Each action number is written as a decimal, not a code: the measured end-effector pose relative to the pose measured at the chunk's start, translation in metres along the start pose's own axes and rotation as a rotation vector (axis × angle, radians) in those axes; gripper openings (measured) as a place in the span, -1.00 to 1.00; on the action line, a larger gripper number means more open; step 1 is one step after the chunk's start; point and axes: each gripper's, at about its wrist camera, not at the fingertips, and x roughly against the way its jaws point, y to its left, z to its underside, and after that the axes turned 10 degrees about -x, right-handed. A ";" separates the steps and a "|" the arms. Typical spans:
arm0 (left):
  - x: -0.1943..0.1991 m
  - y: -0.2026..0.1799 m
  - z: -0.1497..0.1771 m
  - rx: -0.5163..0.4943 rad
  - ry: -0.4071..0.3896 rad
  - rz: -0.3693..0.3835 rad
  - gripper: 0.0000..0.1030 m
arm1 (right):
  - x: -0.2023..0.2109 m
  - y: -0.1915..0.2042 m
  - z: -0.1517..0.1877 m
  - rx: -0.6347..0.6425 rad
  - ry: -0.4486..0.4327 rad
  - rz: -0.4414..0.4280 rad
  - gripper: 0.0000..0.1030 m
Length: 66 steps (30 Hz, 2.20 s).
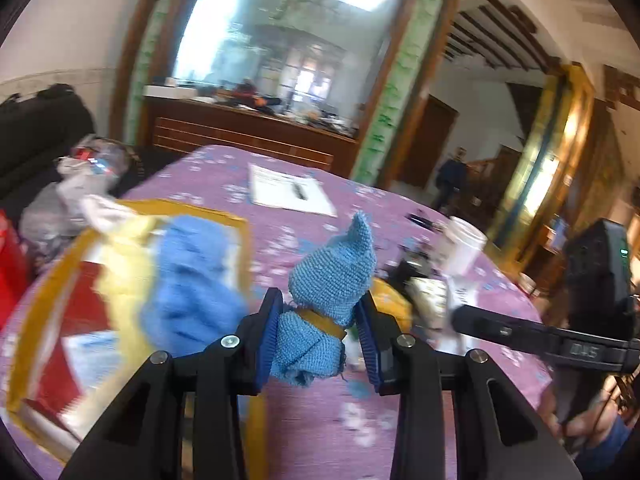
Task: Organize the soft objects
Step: 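Carry the blue cloth and white pouch into the tray, open both grippers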
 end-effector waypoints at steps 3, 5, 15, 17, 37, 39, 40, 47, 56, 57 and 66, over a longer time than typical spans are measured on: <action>0.005 0.027 0.002 0.035 -0.003 -0.076 -0.32 | -0.017 0.025 0.000 0.038 0.035 -0.033 0.10; 0.008 0.046 0.003 0.056 -0.006 -0.132 -0.32 | -0.032 0.044 0.002 0.079 0.060 -0.044 0.11; 0.002 0.109 0.015 0.184 0.039 -0.251 -0.31 | -0.102 0.101 0.009 0.156 0.129 -0.059 0.11; 0.000 0.110 0.016 0.182 0.044 -0.267 -0.31 | -0.114 0.106 0.008 0.156 0.130 -0.057 0.11; 0.002 0.113 0.019 0.199 0.054 -0.351 0.11 | -0.174 0.092 0.005 0.064 0.189 -0.054 0.14; 0.002 0.113 0.019 0.197 0.053 -0.355 0.14 | -0.172 0.093 0.005 0.072 0.187 -0.058 0.15; 0.002 0.113 0.019 0.198 0.053 -0.356 0.18 | -0.172 0.094 0.005 0.076 0.185 -0.058 0.16; 0.014 0.117 0.018 0.219 -0.001 -0.357 0.50 | -0.162 0.090 0.001 0.042 0.187 -0.099 0.28; 0.025 0.119 0.016 0.240 -0.052 -0.338 0.59 | -0.145 0.093 -0.005 0.036 0.128 -0.119 0.38; 0.025 0.119 0.016 0.240 -0.054 -0.337 0.59 | -0.142 0.093 -0.005 0.032 0.120 -0.120 0.38; 0.032 0.115 0.014 0.225 -0.093 -0.356 0.60 | -0.130 0.091 -0.013 0.017 0.059 -0.120 0.40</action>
